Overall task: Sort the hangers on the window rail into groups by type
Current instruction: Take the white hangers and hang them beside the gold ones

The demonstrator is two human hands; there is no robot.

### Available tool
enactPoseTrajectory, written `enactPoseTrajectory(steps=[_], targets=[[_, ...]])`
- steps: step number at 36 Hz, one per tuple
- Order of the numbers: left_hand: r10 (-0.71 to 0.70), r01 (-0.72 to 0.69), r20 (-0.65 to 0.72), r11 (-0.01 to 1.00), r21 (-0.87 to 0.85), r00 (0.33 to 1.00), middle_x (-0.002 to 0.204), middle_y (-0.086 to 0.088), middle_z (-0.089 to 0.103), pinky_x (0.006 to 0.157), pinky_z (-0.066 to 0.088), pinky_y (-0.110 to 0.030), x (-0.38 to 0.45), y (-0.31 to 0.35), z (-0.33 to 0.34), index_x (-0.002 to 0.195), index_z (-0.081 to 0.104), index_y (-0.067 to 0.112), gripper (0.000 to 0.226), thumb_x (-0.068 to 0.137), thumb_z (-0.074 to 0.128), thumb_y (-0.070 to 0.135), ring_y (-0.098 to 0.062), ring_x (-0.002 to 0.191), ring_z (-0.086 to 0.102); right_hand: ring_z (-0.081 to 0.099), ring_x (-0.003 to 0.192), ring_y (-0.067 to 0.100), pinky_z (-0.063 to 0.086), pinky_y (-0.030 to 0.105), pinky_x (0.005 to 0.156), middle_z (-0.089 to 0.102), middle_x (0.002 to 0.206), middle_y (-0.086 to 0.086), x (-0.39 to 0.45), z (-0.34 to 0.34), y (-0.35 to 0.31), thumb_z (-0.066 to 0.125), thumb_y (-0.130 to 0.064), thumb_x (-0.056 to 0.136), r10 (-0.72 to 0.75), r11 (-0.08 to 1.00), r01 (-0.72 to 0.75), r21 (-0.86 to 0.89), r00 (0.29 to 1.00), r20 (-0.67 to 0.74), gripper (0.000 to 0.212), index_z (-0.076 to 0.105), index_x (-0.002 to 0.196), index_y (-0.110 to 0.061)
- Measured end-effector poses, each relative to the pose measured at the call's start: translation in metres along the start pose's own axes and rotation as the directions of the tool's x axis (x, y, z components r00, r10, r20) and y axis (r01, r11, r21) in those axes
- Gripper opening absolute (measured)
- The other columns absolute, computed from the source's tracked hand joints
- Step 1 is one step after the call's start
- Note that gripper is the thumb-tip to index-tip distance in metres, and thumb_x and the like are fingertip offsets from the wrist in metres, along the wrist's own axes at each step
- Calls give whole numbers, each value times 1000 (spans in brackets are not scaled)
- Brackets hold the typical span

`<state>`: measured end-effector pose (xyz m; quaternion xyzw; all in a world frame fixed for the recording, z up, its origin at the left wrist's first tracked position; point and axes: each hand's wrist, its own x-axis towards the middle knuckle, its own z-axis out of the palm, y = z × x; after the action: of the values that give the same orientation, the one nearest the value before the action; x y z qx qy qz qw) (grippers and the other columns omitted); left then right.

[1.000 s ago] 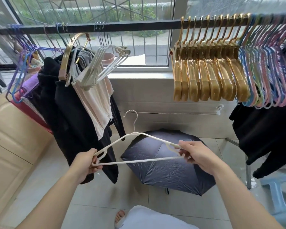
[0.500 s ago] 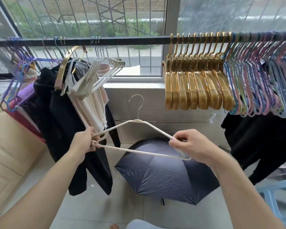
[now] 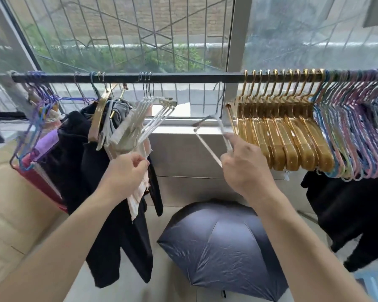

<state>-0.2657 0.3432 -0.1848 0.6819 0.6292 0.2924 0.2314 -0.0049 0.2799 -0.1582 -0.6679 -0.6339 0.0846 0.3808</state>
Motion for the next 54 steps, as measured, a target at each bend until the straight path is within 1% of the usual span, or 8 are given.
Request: enactPoseTrajectory(steps=[6, 12, 22, 33, 36, 42, 48, 54], targets=[[177, -90, -210, 926, 367, 961, 79, -3, 62, 68, 50, -39, 42, 2, -31, 100, 66, 17, 19, 102, 51, 27, -31, 76, 61, 53, 70, 25, 31, 22, 50, 58, 90, 12, 62, 1, -14, 47, -2, 94, 27, 988, -46, -147, 991, -128, 44, 52, 137, -6], [240, -159, -157, 900, 406, 958, 125, -13, 66, 66, 49, -36, 63, 2, -26, 97, 65, 18, 20, 99, 50, 30, -30, 75, 61, 56, 88, 32, 42, 35, 73, 66, 109, 16, 107, 12, -1, 47, -7, 94, 195, 958, -221, -185, 970, -147, 47, 51, 140, -10], [315, -160, -157, 779, 606, 936, 125, -18, 65, 58, 42, -34, 75, -12, -22, 89, 62, 13, 24, 100, 49, 30, -29, 65, 55, 58, 116, 44, 48, 46, 96, 64, 125, 23, 109, 27, 14, 47, -12, 94, 266, 889, -305, -342, 951, -156, 47, 51, 141, -11], [373, -211, -88, 687, 696, 924, 121, -19, 68, 67, 51, -37, 82, 2, -18, 96, 55, 13, 22, 102, 46, 33, -36, 100, 68, 47, 86, 26, 43, 36, 71, 53, 102, 9, 96, 27, 26, 46, -44, 98, 108, 832, -194, -519, 976, -191, 44, 63, 118, -9], [377, -212, -51, 622, 754, 925, 96, -10, 71, 88, 49, -39, 79, 8, -14, 102, 63, 12, 29, 105, 42, 31, -24, 79, 57, 51, 89, 24, 50, 36, 76, 48, 106, 8, 86, 30, 29, 49, -42, 98, 6, 871, -105, -480, 979, -203, 43, 65, 119, -8], [295, -147, -30, 561, 815, 955, 125, -17, 68, 57, 40, -33, 106, 10, -9, 104, 51, 15, 20, 104, 43, 34, -34, 109, 69, 54, 88, 18, 49, 29, 77, 52, 112, 5, 77, 23, 19, 54, -32, 101, -117, 932, 61, -357, 984, -136, 33, 67, 122, -11], [162, -8, -71, 441, 898, 984, 128, -7, 69, 58, 42, -30, 127, 15, -11, 157, 30, 11, 56, 102, 33, 21, -24, 73, 67, 55, 90, 18, 43, 26, 75, 50, 113, 3, 72, 12, 17, 54, -28, 102, -136, 955, 109, -277, 987, -82, 26, 67, 116, -11], [130, -38, -1, 301, 953, 992, 123, 1, 70, 54, 43, -27, 131, 24, -18, 151, 42, 14, 53, 99, 35, 8, -18, 60, 57, 58, 87, 14, 46, 19, 77, 54, 111, 1, 59, 8, 25, 57, -24, 102, -190, 953, 175, -246, 981, -41, 20, 70, 105, -10]])
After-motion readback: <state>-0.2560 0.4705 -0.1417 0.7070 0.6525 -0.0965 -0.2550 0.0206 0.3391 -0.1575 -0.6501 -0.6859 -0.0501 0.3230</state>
